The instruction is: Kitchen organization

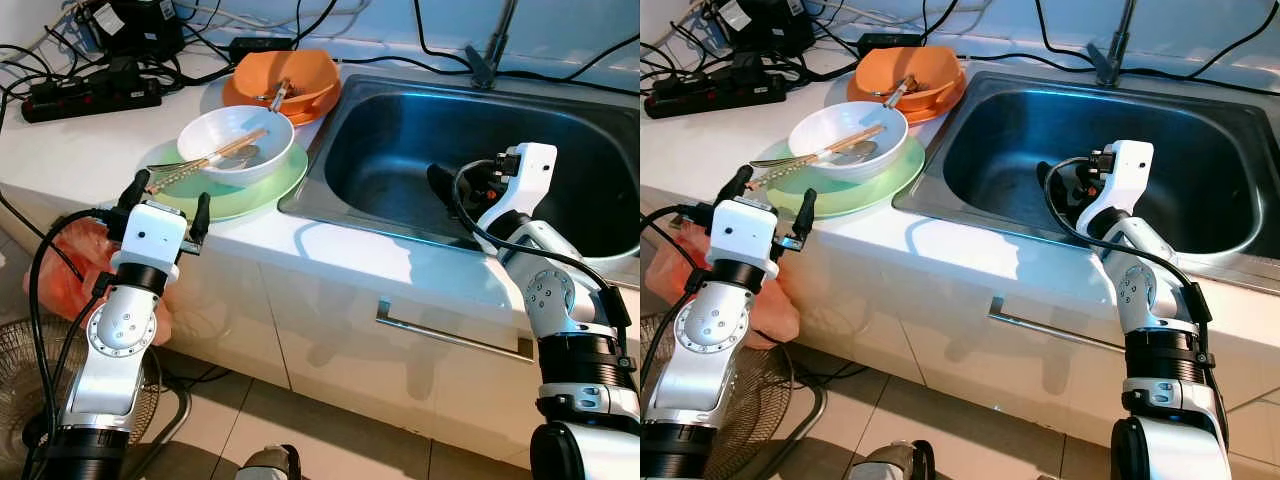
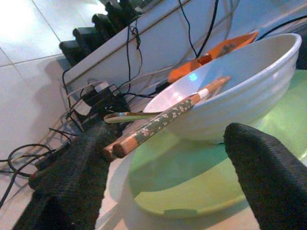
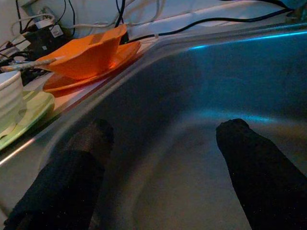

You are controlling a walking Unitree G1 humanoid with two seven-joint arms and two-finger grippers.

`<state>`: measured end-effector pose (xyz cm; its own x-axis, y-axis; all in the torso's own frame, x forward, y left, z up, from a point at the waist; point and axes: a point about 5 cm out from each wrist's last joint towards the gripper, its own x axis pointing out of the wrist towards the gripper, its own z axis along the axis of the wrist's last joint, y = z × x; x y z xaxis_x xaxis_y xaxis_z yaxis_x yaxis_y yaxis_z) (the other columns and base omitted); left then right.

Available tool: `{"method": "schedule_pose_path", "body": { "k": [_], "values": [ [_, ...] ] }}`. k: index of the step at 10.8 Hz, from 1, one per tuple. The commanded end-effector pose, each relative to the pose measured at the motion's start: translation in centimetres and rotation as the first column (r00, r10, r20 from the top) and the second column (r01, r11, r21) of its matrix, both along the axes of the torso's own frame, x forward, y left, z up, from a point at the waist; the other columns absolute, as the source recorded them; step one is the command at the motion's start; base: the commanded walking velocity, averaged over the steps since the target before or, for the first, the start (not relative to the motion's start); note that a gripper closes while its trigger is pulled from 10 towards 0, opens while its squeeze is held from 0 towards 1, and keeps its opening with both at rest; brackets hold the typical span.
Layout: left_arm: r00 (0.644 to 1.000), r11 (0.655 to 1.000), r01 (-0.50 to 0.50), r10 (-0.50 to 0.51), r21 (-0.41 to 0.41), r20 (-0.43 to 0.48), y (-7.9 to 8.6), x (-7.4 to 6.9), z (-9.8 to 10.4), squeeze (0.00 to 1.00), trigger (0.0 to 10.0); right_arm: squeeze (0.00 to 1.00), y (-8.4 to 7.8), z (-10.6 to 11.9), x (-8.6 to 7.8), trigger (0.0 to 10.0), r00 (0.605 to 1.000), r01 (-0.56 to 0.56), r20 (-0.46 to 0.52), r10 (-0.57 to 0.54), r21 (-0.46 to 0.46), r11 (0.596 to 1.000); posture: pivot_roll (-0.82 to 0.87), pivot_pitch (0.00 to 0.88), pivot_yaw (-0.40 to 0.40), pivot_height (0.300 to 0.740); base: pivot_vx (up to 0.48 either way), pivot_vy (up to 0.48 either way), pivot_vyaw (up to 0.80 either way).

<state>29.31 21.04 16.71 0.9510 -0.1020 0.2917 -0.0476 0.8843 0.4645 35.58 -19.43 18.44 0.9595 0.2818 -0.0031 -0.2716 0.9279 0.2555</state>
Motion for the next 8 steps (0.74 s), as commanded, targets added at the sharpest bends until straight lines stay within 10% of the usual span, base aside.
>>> {"method": "schedule_pose_path", "body": {
  "k": [1, 3, 8],
  "values": [
    [1.000, 1.000, 0.015, -0.015, 0.008, -0.001, 0.0, 0.2, 0.1, 0.00, 0.0, 0.00, -0.2, 0.1, -0.1, 10.0, 1.000, 0.005, -0.001, -0.005, 0.007, 1.000, 0.09, 0.088, 0.061, 0.740, 0.000, 0.000, 0.00],
    [1.000, 1.000, 0.025, -0.024, 0.013, -0.007, -0.1, 0.3, 0.0, 0.00, 10.0, 0.00, -0.1, 0.1, -0.1, 10.0, 1.000, 0.003, -0.001, -0.003, 0.005, 1.000, 0.09, 0.087, 0.062, 0.740, 0.000, 0.000, 0.00],
    [0.997, 0.995, 0.061, -0.065, 0.081, 0.044, -0.6, 0.4, 1.0, 0.00, 10.0, 0.00, -0.1, 0.0, -0.3, 10.0, 1.000, -0.001, -0.002, 0.001, 0.004, 1.000, 0.09, 0.089, 0.062, 0.740, 0.000, 0.000, 0.00]
  ]
}}
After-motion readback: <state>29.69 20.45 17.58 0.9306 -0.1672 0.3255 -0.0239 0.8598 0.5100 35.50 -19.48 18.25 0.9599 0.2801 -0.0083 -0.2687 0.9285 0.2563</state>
